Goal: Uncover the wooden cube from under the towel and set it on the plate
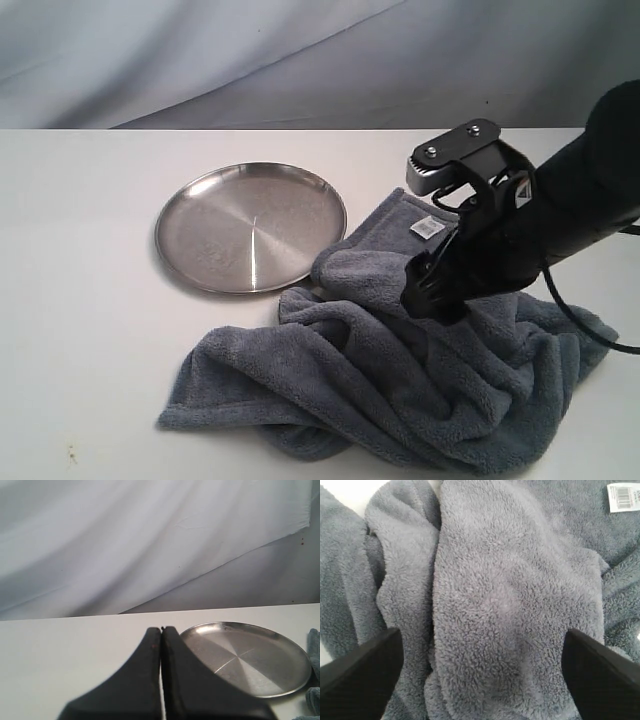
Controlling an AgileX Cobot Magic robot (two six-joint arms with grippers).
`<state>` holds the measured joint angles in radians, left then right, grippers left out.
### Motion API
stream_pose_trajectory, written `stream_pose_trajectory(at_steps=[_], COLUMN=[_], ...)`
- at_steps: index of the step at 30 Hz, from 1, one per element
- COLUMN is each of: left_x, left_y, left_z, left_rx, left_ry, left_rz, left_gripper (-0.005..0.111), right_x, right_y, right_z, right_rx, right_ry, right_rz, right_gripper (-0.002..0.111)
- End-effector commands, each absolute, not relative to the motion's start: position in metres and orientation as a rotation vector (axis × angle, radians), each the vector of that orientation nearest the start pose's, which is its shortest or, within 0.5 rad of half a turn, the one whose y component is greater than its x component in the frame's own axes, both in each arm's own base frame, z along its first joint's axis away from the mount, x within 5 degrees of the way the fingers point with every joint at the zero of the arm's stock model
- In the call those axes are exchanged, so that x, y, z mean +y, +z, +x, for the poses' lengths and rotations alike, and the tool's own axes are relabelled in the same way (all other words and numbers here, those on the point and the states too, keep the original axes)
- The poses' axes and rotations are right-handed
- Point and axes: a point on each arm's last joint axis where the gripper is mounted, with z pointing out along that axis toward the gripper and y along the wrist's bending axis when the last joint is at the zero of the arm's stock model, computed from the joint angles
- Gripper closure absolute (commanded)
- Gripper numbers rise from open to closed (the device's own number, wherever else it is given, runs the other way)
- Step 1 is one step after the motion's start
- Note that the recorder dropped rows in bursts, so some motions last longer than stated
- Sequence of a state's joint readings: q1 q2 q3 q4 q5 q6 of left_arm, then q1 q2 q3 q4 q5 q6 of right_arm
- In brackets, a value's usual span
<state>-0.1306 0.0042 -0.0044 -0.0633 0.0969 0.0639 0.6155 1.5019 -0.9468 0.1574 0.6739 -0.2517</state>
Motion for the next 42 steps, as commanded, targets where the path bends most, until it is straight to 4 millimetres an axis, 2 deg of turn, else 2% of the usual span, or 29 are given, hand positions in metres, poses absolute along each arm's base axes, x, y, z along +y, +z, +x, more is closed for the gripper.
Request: stream_pose_trajectory(at_steps=[1,5,8,9,10,12,17,18,21,24,27,31,34,37,42], left_x=[-0.008,-0.008,-0.008,-0.008,-0.008,-0.008,-0.008,-0.008,-0.008,-0.008,-0.008,-0.008,-0.008,-0.008,-0.008], left_y=[0.205,0.205,0.205,0.205,0.205,0.205,0.205,0.205,0.205,0.205,0.205,0.205,0.205,0.205,0.205], left_z=[0.056,0.056,0.056,0.056,0.056,0.056,0.056,0.056,0.056,0.056,0.056,0.056,0.056,0.056,0.056], left_rx=[1.567,1.567,1.567,1.567,1.567,1.567,1.567,1.567,1.567,1.567,1.567,1.567,1.567,1.567,1.567], left_ry=[-0.108,-0.108,-0.108,-0.108,-0.108,-0.108,-0.108,-0.108,-0.108,-0.108,-0.108,-0.108,-0.108,-0.108,-0.108], left_rz=[0.102,0.102,0.102,0.102,0.102,0.102,0.102,0.102,0.102,0.102,0.102,0.102,0.102,0.102,0.102], left_gripper=[0.107,0.107,0.107,0.107,0.107,0.107,0.107,0.107,0.107,0.107,0.107,0.107,0.107,0.107,0.107], right_x=[0.178,0.18,0.18,0.18,0.18,0.179,0.179,0.18,0.182,0.183,0.178,0.169,0.165,0.162,0.164], right_y=[0.212,0.195,0.192,0.192,0.192,0.192,0.192,0.192,0.197,0.214,0.243,0.289,0.315,0.329,0.331], right_z=[0.239,0.243,0.243,0.243,0.242,0.242,0.242,0.241,0.238,0.234,0.228,0.222,0.219,0.219,0.229], right_rx=[2.561,2.611,2.637,2.647,2.653,2.676,2.691,2.693,2.701,2.644,2.517,2.255,2.091,1.977,1.854], right_ry=[0.218,0.193,0.194,0.195,0.196,0.199,0.204,0.209,0.286,0.354,0.384,0.392,0.413,0.405,0.299], right_rz=[-1.084,-1.11,-1.089,-1.078,-1.075,-1.046,-1.012,-1.008,-0.951,-0.93,-0.903,-0.832,-0.759,-0.724,-0.781], right_gripper=[0.029,0.029,0.03,0.033,0.038,0.059,0.095,0.107,0.108,0.108,0.108,0.108,0.108,0.108,0.108])
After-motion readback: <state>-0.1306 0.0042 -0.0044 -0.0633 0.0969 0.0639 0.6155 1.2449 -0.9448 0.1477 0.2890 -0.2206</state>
